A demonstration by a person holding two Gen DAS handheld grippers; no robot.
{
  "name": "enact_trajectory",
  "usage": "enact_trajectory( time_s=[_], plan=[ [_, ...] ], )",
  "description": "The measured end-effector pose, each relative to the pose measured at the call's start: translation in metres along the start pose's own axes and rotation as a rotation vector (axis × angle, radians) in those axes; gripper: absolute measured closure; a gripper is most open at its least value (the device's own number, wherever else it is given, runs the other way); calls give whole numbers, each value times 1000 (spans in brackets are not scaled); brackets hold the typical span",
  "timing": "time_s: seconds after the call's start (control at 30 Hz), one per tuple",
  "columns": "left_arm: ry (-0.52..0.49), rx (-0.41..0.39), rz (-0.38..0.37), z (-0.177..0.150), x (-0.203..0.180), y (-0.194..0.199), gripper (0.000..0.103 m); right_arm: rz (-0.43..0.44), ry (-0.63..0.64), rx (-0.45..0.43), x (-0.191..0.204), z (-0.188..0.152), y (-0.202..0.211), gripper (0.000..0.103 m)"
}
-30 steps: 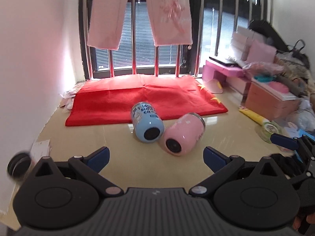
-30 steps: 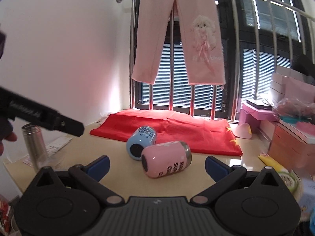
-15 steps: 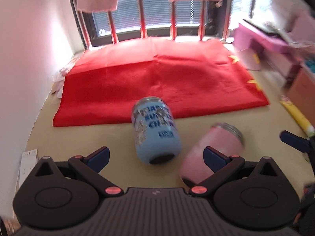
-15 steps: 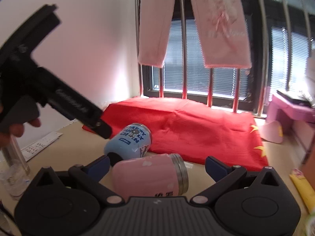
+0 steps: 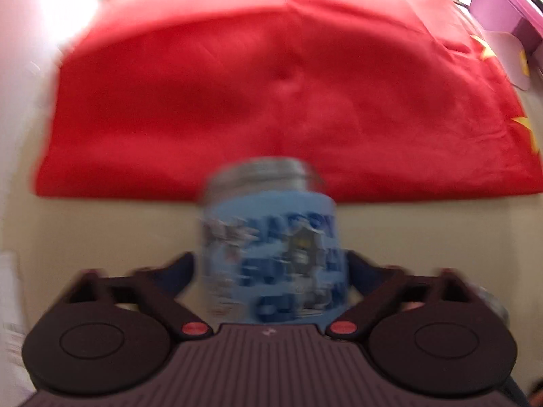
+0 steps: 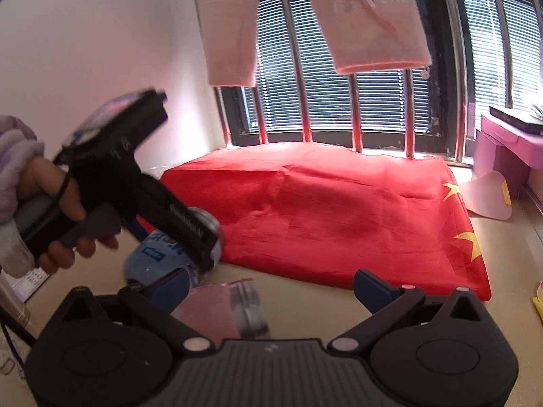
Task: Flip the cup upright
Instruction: 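Lift the blue can with the left tool and rotate it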
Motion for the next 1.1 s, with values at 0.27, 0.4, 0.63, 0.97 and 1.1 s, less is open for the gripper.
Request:
enact_trajectory(
  time_s=[0.27, 0.4, 0.63, 0.97, 1.1],
  plan=[
    [-95, -69, -6, -24, -6, 35, 18, -16, -12, -27, 5, -2, 12, 0],
    [-118, -153, -10, -40, -5, 72, 18, -29, 1, -76, 19, 3, 38, 0],
    [-164, -312, -14, -86, -8, 148, 18, -53, 37, -170, 53, 3, 100, 0],
    [-316, -285, -9, -206, -31, 184, 18, -99, 46, -172, 88, -49, 179, 0],
    [-362, -181, -38, -251, -38, 170, 18, -105, 27, -133, 96, -78, 194, 0]
  ],
)
Point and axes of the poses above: each gripper's, at about its wrist camera, not at the fingertips, and y roughly against the way its jaws point, x to its left, z to its top, the point moved 5 cm from there along -y, roughly the way its jaws point, and after that the axes turned 2 degrees about x, right-handed, at the moved point
